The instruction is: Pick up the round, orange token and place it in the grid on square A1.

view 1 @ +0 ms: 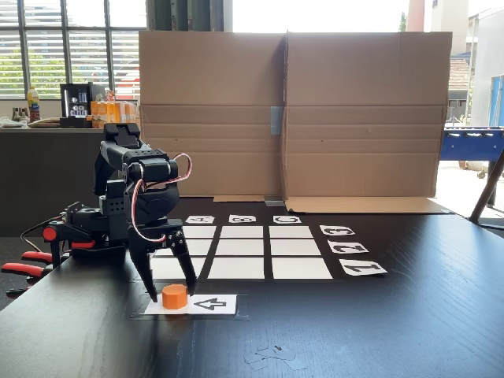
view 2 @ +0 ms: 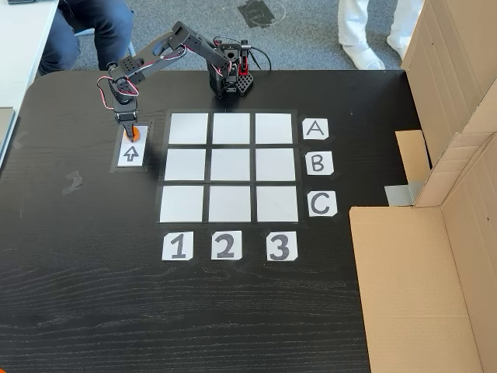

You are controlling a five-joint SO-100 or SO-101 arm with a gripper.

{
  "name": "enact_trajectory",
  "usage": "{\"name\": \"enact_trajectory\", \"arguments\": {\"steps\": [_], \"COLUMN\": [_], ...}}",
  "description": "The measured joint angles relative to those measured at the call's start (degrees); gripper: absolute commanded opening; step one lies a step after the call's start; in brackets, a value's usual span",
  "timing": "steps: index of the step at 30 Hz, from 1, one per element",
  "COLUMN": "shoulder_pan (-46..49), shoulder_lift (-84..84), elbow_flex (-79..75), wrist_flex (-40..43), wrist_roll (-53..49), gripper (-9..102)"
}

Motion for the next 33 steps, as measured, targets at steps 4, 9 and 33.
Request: {"name": "enact_trajectory", "arguments": {"steps": [4, 9, 33], "shoulder_pan": [0.00, 0.00, 0.88], "shoulder_lift": [-0.09, -0.09, 14.33], "elbow_flex": [0.00, 0.00, -0.09], "wrist_flex": [0.00, 0.00, 4.31], "wrist_roll": [0.26, 0.35, 1.41], "gripper": [15, 10, 10]}}
